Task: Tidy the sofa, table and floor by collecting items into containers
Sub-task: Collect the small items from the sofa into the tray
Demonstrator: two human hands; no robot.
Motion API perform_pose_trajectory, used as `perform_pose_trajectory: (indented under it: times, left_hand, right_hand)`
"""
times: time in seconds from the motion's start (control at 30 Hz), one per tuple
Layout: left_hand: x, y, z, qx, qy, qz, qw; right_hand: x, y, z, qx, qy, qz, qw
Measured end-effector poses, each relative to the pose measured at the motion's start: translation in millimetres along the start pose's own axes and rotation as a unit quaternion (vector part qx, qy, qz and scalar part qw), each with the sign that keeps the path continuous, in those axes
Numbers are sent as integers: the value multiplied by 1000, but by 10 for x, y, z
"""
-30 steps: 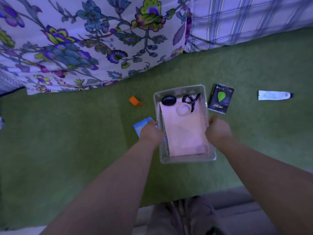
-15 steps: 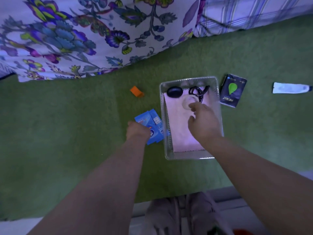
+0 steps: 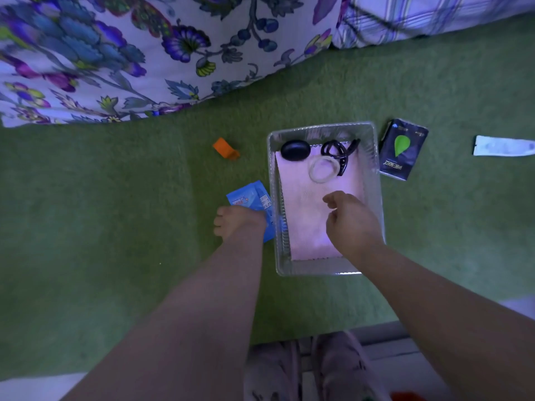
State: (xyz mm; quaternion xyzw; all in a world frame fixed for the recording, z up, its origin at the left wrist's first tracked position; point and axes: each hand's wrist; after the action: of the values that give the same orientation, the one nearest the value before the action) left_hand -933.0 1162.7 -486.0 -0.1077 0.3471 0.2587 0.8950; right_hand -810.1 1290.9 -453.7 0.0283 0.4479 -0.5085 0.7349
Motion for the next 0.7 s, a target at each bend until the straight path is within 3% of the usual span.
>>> perform_pose_trajectory:
  times: [0.2,0.33,0.5,0.7]
  left_hand:
    - [74,58,-30,-22,-46,111,992]
    - [1,21,-36,21,-47,21,998]
    - [-21,16,-42,62,-58,41,996]
    - [-363,-125,166,113,-17,-1,993]
  right_hand:
    - [6,40,-44,-9,3,-8,1000]
    - [18,78,-12,-7,-2,-7,1000]
    - [11,57,45,-2,-12,-7,1000]
    - [-132,-7,218,12,-16,1,1000]
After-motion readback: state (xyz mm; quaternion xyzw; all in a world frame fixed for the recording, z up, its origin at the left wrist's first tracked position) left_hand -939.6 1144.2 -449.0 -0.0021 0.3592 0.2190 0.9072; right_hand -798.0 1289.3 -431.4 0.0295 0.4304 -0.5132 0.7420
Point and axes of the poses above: each hand's wrist, its own z-axis away from the middle knuckle, its own x-axis out of the palm, y = z × x, and after that the axes turned 4 degrees about -y, right-handed
